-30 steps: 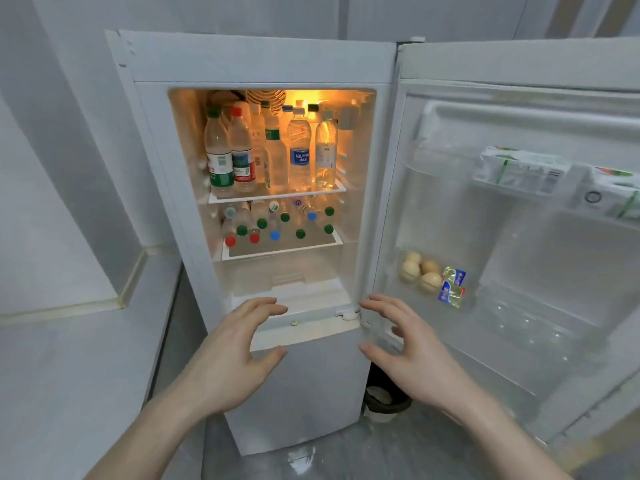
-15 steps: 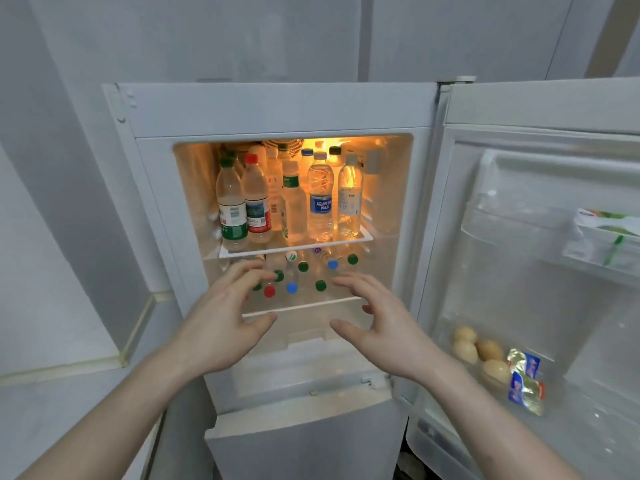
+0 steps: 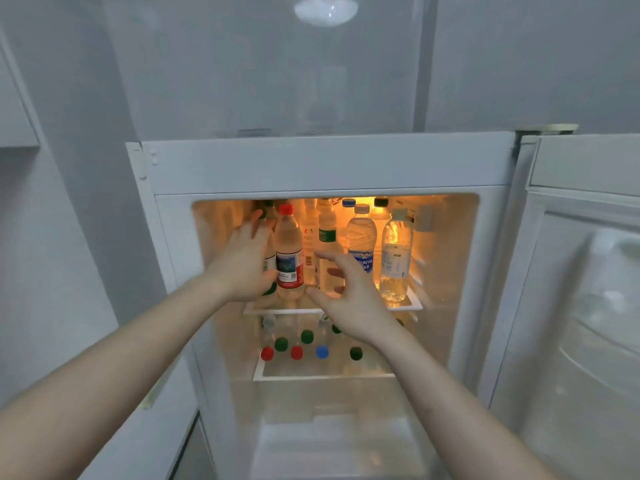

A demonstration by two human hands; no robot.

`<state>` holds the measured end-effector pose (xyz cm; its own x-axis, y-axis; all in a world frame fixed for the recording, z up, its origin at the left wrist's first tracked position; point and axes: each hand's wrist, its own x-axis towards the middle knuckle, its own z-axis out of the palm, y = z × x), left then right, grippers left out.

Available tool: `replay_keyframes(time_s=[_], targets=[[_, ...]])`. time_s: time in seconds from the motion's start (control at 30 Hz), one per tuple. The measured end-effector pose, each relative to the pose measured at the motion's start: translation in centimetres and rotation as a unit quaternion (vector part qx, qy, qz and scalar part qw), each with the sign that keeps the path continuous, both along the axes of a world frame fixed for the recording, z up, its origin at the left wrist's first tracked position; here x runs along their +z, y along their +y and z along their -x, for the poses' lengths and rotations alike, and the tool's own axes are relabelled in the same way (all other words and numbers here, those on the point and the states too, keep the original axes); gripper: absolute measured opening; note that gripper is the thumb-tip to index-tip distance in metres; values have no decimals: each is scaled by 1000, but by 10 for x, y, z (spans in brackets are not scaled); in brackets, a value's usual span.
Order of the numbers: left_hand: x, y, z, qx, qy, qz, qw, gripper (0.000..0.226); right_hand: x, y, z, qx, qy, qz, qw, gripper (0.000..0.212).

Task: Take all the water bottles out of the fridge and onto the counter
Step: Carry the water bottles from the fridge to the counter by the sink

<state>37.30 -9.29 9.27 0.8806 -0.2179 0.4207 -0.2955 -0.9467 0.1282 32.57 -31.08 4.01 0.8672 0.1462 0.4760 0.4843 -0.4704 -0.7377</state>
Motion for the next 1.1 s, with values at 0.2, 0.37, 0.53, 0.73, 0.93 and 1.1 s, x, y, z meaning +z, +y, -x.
replay_keyframes(time_s=[0.2, 0.37, 0.53, 0.73, 0.93, 1.1], targets=[[11, 0, -44, 73, 22, -73, 994, 106, 13, 23, -48, 5, -24, -16, 1000, 67], [10, 12, -61, 81, -12, -97, 992, 96, 40, 41, -84, -26, -75, 19, 997, 54], [5, 13, -65, 73, -77, -108, 988, 87, 58, 56, -107, -10, -77, 23, 997, 48], [-4, 19, -79, 67, -77, -99, 990, 97, 64, 68, -136, -13, -34, 94, 995, 31], [-6, 16, -84, 62, -45, -63, 995, 97, 41, 72, -163, 5, -9, 82, 997, 46], [-8, 17, -89, 50, -33, -21, 998, 96, 26, 75, -170, -4, -21, 36, 999, 53]])
